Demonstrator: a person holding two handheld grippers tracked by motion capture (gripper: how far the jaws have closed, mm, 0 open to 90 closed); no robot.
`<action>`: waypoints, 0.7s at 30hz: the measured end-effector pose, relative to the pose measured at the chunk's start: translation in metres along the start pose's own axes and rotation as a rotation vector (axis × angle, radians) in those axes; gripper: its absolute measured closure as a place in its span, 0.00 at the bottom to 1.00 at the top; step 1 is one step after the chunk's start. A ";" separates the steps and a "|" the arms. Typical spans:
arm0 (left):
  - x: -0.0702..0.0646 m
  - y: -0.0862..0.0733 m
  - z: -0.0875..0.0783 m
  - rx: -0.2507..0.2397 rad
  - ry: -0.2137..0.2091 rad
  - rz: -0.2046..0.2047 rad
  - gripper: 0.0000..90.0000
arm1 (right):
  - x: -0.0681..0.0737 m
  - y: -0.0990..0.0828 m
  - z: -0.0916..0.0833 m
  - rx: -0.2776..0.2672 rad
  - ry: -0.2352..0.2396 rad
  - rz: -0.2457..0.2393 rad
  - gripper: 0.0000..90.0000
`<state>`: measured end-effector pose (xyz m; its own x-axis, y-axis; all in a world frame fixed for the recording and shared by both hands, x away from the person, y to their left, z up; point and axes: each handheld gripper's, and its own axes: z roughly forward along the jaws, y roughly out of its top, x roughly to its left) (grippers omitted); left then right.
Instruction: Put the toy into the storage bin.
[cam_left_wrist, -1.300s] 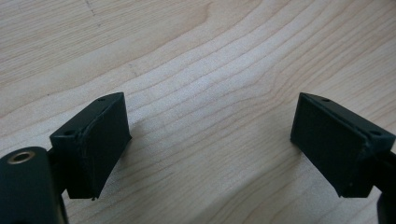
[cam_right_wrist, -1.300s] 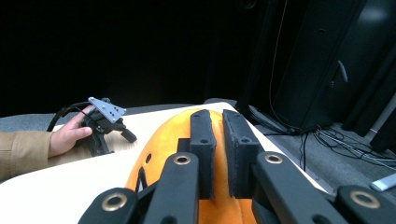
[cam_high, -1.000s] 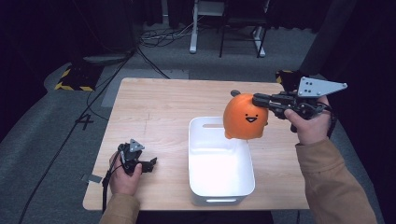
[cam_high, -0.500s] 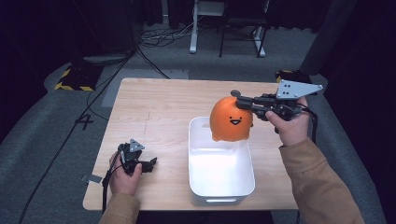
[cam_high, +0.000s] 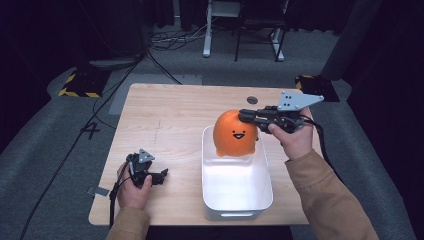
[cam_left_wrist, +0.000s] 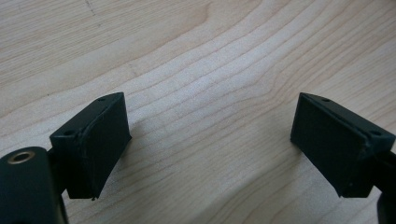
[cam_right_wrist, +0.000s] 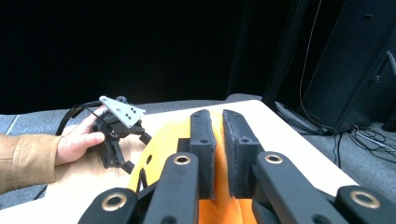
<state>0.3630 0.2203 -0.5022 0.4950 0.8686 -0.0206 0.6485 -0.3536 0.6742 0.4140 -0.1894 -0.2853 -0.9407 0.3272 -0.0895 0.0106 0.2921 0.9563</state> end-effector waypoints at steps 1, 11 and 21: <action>0.000 0.000 0.000 0.000 0.000 0.000 0.13 | 0.000 -0.001 0.002 0.003 0.001 -0.005 0.93; 0.000 0.000 0.000 0.000 0.000 0.000 0.13 | 0.008 -0.014 0.024 0.045 0.024 -0.001 0.93; 0.000 0.000 0.000 0.000 -0.001 0.000 0.13 | 0.012 -0.028 0.040 0.086 0.037 0.018 0.92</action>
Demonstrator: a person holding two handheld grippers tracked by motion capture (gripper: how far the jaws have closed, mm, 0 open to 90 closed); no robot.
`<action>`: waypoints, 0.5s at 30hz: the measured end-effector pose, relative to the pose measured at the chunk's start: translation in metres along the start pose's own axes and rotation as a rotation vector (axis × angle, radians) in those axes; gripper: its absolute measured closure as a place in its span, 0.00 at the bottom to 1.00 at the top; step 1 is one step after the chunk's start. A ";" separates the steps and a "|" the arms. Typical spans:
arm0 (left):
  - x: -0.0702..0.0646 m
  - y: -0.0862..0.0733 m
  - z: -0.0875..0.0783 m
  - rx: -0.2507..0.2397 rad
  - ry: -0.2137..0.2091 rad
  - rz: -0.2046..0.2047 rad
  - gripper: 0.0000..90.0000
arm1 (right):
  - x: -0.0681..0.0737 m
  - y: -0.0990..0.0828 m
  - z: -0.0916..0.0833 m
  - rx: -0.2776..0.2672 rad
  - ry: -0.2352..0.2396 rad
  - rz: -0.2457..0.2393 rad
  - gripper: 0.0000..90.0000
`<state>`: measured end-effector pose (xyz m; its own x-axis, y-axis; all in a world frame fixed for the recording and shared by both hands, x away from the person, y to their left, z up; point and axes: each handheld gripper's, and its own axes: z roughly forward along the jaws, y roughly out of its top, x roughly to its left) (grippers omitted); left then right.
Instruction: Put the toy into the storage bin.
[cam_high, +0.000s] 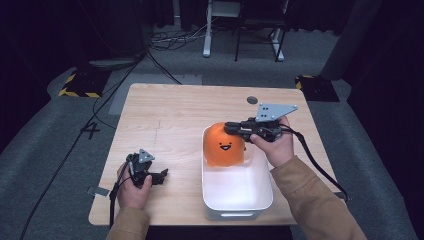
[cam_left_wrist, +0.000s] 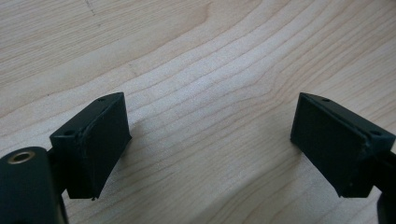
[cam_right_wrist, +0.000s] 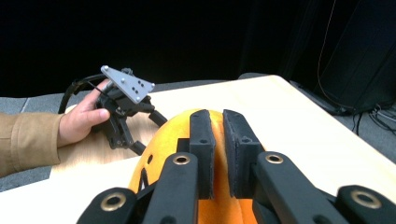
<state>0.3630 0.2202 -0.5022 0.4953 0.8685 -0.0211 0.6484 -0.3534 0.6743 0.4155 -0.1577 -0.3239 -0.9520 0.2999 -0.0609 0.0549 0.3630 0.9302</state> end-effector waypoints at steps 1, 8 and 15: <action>0.000 0.000 0.000 0.000 0.000 0.000 0.13 | 0.000 -0.001 0.001 0.005 0.001 0.005 0.92; 0.000 0.000 0.000 0.000 0.001 0.000 0.13 | 0.004 -0.008 0.010 0.056 -0.002 -0.005 0.92; 0.000 0.000 0.000 0.000 0.000 0.000 0.13 | 0.006 -0.013 0.016 0.107 -0.014 -0.025 0.92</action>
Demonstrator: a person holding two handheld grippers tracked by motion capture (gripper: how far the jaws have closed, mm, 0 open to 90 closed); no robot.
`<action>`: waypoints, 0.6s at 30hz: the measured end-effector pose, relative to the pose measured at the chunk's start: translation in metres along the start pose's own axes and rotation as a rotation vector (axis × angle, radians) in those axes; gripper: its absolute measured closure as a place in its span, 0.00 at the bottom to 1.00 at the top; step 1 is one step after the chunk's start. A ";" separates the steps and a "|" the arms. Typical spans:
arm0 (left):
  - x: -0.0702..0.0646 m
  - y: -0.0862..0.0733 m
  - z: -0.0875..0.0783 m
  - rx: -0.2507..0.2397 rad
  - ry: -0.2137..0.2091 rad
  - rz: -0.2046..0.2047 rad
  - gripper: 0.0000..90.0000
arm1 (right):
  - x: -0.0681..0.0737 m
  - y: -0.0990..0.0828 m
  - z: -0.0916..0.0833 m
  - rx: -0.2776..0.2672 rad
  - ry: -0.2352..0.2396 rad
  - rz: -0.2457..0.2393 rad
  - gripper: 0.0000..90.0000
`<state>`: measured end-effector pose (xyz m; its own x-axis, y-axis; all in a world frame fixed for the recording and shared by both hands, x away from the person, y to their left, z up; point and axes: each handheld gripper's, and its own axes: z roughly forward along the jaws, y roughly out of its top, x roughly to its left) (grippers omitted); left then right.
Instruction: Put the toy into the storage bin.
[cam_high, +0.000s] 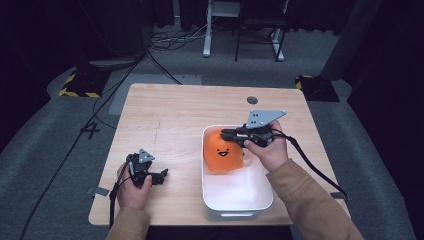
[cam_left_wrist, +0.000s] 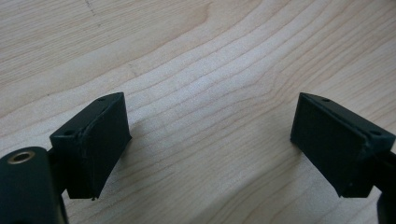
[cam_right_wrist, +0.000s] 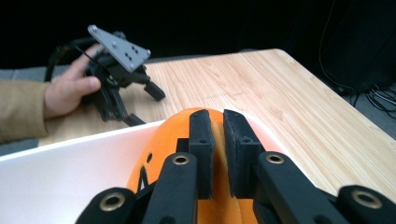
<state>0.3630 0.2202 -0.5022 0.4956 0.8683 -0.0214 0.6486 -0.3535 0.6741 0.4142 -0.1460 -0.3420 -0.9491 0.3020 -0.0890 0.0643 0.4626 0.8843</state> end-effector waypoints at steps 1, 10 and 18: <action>0.000 0.000 0.000 0.000 0.001 0.000 0.13 | 0.000 -0.001 0.001 0.008 -0.005 -0.005 0.92; 0.000 0.000 0.000 0.000 0.000 0.000 0.13 | 0.003 -0.006 0.010 0.078 -0.005 -0.003 0.92; 0.000 0.000 0.000 0.000 0.000 0.000 0.13 | 0.001 -0.005 0.011 0.109 0.008 0.008 0.91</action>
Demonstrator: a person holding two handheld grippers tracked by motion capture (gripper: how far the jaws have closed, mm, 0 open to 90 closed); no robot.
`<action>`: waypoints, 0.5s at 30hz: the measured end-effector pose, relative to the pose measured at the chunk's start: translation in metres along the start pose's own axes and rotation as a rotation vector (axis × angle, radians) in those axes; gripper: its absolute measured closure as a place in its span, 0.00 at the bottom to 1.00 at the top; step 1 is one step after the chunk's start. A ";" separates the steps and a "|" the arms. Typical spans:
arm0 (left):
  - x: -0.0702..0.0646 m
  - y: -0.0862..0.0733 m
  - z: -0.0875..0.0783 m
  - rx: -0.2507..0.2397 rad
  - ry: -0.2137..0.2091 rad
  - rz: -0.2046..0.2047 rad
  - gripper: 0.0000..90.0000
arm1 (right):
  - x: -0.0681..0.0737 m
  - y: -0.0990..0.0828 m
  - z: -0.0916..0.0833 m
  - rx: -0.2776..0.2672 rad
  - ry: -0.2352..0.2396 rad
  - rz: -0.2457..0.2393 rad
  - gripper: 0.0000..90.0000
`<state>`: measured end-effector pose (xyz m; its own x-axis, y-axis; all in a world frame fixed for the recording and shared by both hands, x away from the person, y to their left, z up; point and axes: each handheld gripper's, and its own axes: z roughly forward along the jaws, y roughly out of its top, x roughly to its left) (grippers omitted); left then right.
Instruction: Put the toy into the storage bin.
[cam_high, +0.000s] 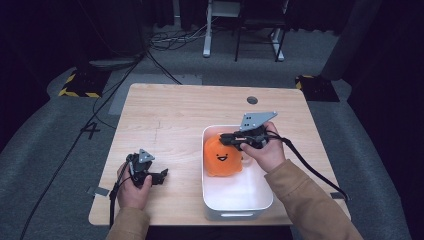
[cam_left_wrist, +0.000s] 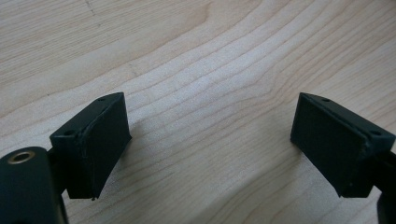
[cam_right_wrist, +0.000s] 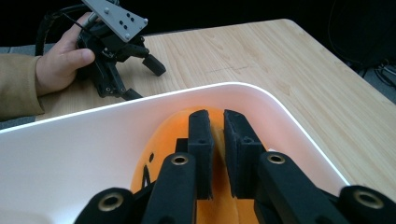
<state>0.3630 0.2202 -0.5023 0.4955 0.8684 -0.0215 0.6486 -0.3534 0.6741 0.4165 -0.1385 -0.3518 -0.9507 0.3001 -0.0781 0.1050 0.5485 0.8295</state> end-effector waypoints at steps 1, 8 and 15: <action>0.000 0.000 0.000 0.000 0.001 0.000 0.13 | 0.000 0.000 0.000 0.009 -0.001 0.003 0.91; 0.000 0.000 0.000 0.000 0.001 0.000 0.13 | 0.001 0.003 0.002 0.027 -0.003 0.007 0.95; 0.000 0.000 0.000 0.000 0.001 0.000 0.13 | 0.000 0.001 0.001 0.059 -0.010 0.013 0.91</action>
<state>0.3629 0.2202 -0.5022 0.4949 0.8687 -0.0206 0.6484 -0.3534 0.6743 0.4172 -0.1373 -0.3520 -0.9462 0.3152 -0.0735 0.1344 0.5894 0.7966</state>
